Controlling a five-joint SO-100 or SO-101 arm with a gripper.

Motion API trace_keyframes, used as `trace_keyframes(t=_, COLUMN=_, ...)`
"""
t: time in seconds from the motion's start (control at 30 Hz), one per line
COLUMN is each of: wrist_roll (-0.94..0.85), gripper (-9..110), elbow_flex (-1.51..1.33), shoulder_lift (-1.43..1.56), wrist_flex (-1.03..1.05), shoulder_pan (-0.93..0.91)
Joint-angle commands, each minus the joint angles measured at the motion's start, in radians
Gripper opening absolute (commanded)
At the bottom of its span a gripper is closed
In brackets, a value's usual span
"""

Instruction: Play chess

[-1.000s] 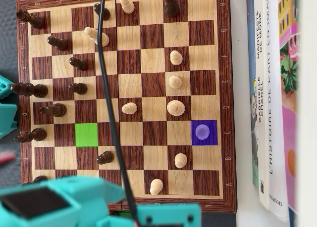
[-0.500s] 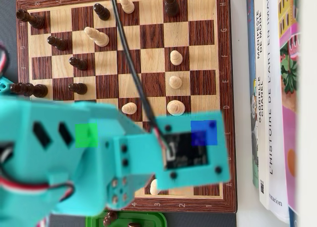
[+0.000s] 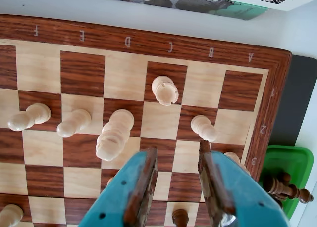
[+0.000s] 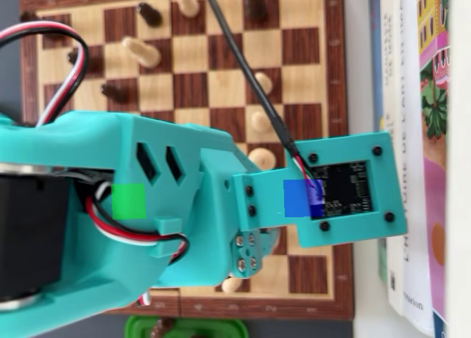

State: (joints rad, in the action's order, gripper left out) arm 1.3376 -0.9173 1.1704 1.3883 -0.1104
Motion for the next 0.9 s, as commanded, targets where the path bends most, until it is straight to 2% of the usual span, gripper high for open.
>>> trace_keyframes(t=0.0, wrist_roll=0.009, gripper=13, elbow_flex=0.092, shoulder_lift=-0.029, wrist_flex=-0.009, shoulder_pan=0.002)
trace_keyframes(t=0.87, wrist_roll=0.075, gripper=14, elbow_flex=0.284, shoulder_lift=-0.255, wrist_flex=-0.009, shoulder_pan=0.023)
